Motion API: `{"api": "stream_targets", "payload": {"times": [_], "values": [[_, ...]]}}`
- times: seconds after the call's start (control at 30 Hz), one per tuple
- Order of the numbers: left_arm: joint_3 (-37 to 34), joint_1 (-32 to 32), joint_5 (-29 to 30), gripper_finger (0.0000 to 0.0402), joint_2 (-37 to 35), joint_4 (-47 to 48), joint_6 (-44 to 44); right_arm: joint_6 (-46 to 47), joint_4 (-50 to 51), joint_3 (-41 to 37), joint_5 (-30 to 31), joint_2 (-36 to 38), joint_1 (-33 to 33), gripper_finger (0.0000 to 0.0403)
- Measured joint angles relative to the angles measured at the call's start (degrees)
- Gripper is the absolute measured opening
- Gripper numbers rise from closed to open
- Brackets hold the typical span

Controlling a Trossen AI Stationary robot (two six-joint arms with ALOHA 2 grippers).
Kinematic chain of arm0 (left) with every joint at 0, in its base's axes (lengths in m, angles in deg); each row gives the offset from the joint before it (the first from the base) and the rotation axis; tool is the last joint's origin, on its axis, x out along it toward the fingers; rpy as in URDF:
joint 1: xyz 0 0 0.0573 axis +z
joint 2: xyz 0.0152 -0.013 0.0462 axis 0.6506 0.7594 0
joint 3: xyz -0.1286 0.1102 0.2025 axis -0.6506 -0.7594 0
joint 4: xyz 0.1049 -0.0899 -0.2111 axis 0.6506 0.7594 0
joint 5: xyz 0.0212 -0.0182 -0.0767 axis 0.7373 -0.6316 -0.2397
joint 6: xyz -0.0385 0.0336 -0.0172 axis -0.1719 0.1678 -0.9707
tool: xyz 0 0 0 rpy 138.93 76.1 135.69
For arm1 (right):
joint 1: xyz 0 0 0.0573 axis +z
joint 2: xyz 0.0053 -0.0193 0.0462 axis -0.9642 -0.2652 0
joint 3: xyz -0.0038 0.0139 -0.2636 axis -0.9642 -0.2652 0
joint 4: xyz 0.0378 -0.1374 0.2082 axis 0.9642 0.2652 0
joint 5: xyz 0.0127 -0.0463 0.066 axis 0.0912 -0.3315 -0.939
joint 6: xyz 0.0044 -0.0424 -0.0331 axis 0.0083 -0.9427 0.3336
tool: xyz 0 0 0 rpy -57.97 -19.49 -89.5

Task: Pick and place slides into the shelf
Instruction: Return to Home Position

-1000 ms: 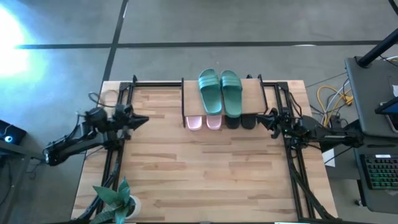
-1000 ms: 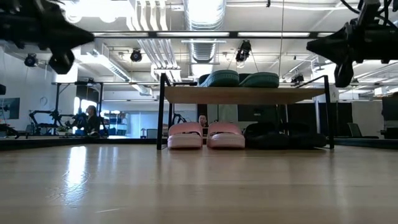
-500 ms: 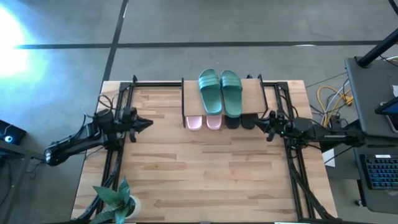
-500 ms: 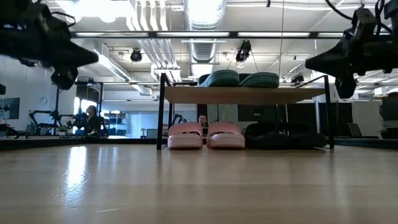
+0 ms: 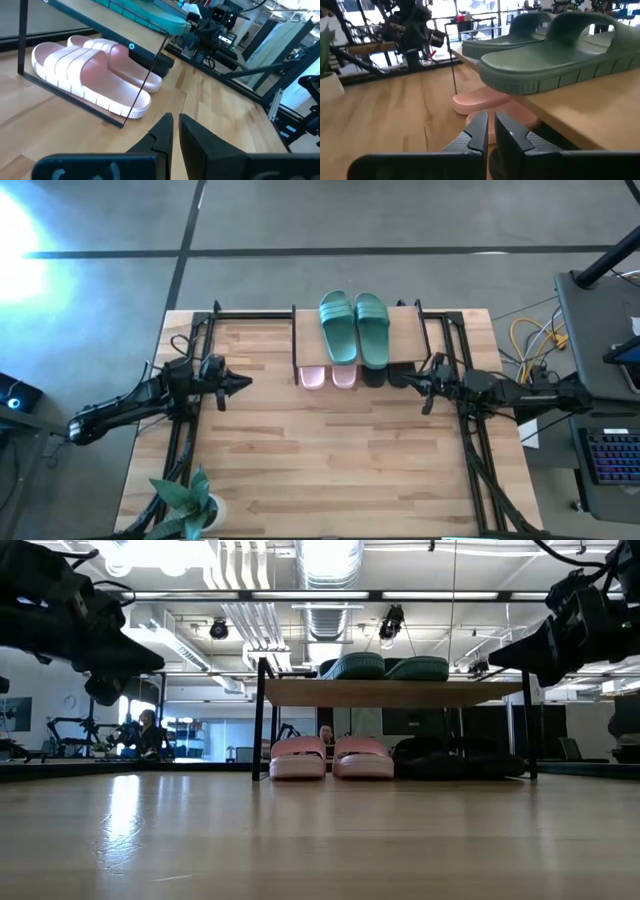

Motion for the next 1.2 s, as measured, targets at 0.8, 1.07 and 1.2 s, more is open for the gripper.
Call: {"api": "stream_targets", "payload": {"times": [0.8, 1.07, 1.2], "values": [[0.0, 0.0, 0.0, 0.0015, 3.4, -0.2, 0.0, 6.9, 0.0, 0.0, 0.0, -1.0, 0.0, 0.0027], [0.0, 0.0, 0.0, 0.0015, 3.5, -0.1, 0.0, 6.9, 0.0, 0.0, 0.0, -1.0, 0.0, 0.0027], [0.0, 0.0, 0.0, 0.0015, 3.4, -0.1, 0.0, 6.8, 0.0, 0.0, 0.0, -1.0, 0.0, 0.0027]]}}
